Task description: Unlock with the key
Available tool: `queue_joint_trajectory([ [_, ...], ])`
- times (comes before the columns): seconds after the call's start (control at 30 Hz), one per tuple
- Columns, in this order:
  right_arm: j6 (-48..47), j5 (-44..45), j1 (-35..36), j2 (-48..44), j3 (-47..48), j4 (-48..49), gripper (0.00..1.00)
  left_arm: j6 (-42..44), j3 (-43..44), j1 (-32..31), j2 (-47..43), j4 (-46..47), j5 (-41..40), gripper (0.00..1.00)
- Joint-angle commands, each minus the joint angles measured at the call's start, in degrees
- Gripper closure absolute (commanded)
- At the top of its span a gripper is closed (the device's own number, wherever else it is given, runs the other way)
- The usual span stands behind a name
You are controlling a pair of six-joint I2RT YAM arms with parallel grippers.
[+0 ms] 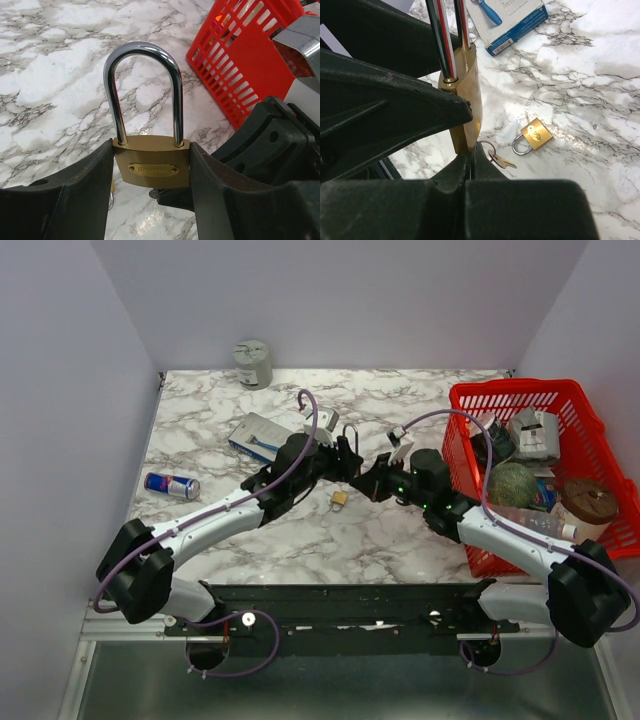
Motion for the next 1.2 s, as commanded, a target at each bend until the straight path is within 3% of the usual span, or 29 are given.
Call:
queue_joint_trajectory([
  [0.0,2.5,4.1,-2.0,-1.7,3.5,8.4,0.99,-1.6,-3.7,-4.4,-1.5,-0.1,8.3,1.0],
  [0.63,1.8,12.4,-2.0,-7.4,-3.9,18.6,0.99,-4.5,-6.5,-17.9,1.2,-0.3,-9.1,1.0],
  [0.93,3.0,10.8,-2.0,-6.7,-6.8,24.9,0.99,-9.0,-7.6,-19.4,3.6,2.9,-10.4,1.0],
  [1.17,3.5,8.6,-2.0,-6.7,-9.2,25.9,0.99,-8.2,-5.9,-19.1,3.3,-1.0,-13.9,1.0],
])
